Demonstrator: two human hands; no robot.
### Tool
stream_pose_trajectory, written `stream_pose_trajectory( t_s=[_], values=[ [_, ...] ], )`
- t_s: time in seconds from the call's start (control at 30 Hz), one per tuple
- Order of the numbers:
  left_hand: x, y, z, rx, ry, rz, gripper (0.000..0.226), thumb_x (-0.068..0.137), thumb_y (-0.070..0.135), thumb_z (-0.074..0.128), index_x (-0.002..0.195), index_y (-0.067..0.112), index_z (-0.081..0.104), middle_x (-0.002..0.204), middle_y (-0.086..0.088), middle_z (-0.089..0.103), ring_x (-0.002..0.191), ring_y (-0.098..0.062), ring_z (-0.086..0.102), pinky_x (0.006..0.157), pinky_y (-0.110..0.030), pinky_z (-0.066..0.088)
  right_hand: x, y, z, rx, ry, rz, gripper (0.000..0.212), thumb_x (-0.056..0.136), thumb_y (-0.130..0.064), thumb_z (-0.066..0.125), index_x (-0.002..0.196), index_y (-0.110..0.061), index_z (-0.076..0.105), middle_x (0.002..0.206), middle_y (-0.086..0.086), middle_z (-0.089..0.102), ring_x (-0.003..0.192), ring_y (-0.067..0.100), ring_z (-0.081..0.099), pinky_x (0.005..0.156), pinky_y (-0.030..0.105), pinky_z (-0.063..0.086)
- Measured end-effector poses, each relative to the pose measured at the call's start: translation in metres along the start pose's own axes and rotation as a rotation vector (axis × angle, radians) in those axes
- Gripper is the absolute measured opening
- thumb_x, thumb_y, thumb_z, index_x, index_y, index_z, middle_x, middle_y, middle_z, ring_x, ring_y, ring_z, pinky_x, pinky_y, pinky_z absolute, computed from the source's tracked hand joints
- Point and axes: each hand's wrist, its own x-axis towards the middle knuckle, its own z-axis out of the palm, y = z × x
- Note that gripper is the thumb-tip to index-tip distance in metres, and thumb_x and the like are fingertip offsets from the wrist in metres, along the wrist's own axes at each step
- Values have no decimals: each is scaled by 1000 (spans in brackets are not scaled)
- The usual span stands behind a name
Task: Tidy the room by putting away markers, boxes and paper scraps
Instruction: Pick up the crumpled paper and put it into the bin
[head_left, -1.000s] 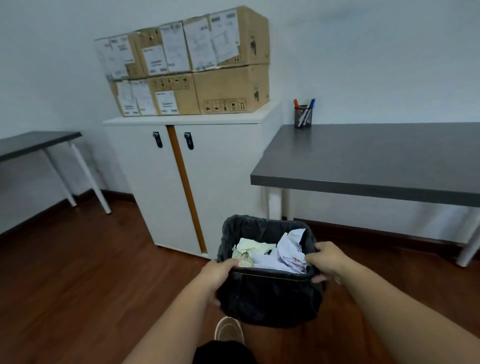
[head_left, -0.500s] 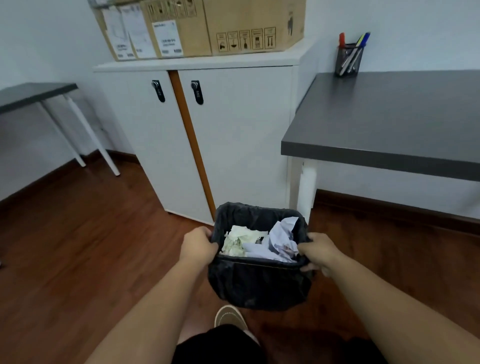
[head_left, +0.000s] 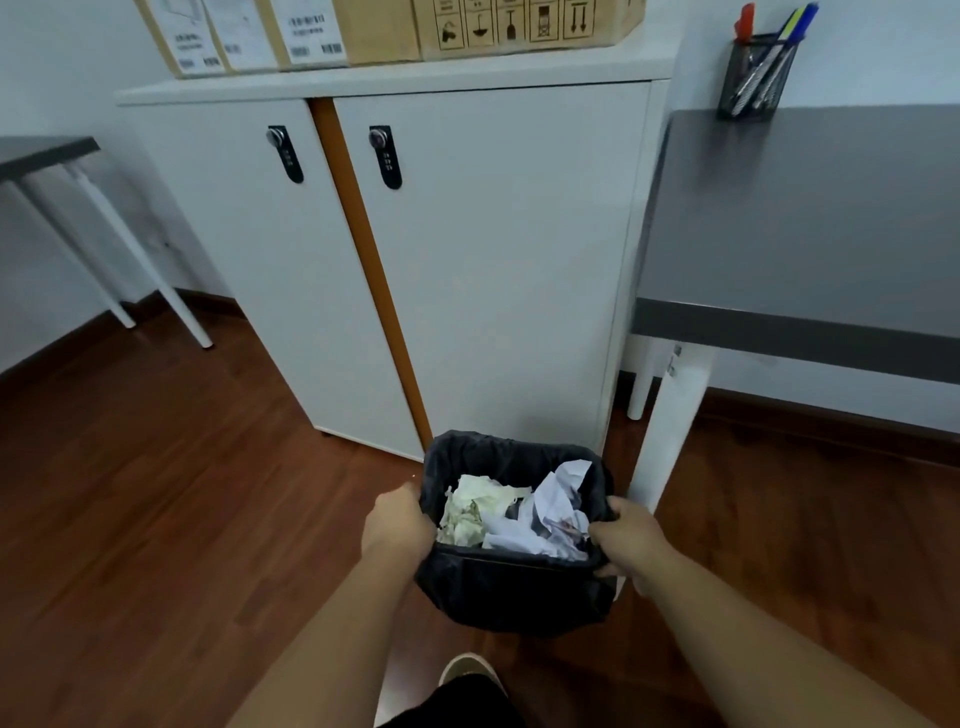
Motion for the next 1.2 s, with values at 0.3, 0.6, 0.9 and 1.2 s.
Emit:
stream_pose_trajectory(
  t_s=[0.3, 0.6, 0.9, 1.2],
  values=[
    [62, 8, 42, -122, -66, -11, 8, 84, 9, 51, 82, 17, 48, 87, -9, 63, 79, -30, 60, 64, -31, 45, 44, 15, 15, -36, 227, -20, 30, 85, -7, 53, 103, -29, 64, 88, 9, 68, 81, 31, 66, 70, 48, 61],
    [103, 9, 81, -450, -191, -90, 25, 81, 5, 57, 81, 30, 62, 88, 0, 72, 80, -28, 71, 74, -42, 61, 66, 41, 28, -14, 416, -3, 45, 88, -3, 50, 129, -21, 61, 113, 12, 68, 101, 34, 63, 86, 34, 53],
    [113, -5, 116, -728, -210, -160, 35, 89, -13, 52, 100, 16, 67, 100, -10, 73, 91, -26, 69, 74, -36, 58, 67, 68, 27, -22, 372, -60, 48, 88, -12, 67, 134, -17, 55, 133, 5, 59, 124, 24, 55, 108, 35, 42],
    [125, 20, 130, -848, -146, -206, 36, 93, -9, 49, 98, 22, 66, 93, 5, 69, 85, -15, 65, 75, -32, 57, 77, 79, 32, 467, 593, 202, 37, 72, -30, 83, 85, -11, 55, 80, 12, 68, 67, 26, 67, 72, 46, 60]
  ],
)
